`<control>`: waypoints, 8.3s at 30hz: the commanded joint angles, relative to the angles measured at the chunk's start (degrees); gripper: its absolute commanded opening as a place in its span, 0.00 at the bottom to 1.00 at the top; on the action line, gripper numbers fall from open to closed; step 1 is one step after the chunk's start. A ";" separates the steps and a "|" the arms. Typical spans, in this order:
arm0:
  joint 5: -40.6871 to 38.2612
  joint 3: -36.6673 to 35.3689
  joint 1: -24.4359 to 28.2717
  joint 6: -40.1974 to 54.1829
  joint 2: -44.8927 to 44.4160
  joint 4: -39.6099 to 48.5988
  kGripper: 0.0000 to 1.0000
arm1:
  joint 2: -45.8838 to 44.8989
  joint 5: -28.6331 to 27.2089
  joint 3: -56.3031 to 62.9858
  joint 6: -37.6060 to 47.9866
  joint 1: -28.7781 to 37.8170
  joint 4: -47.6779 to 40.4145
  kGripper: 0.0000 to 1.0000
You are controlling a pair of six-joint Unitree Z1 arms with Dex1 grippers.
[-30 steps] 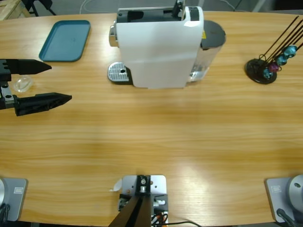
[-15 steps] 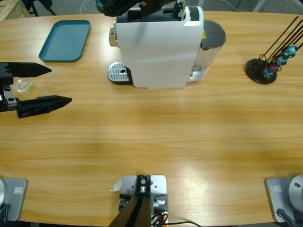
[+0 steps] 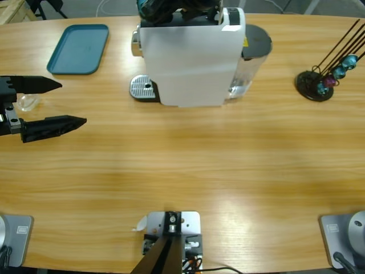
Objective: Pour coffee
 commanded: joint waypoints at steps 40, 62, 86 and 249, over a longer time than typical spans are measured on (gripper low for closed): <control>1.22 4.28 -0.54 -0.68 1.51 -1.02 1.00 | 4.36 0.35 1.45 0.70 -1.61 2.26 0.00; 1.27 4.59 -0.54 -0.68 1.50 -1.46 1.00 | 3.09 -3.15 0.45 1.62 -1.22 2.37 0.86; 4.68 5.74 -0.54 -5.51 -12.02 4.90 1.00 | -17.16 -33.33 13.35 61.52 6.53 7.85 0.00; -16.15 24.60 32.63 25.76 16.70 -45.62 0.00 | -25.53 -1.20 9.04 34.89 4.55 26.66 1.00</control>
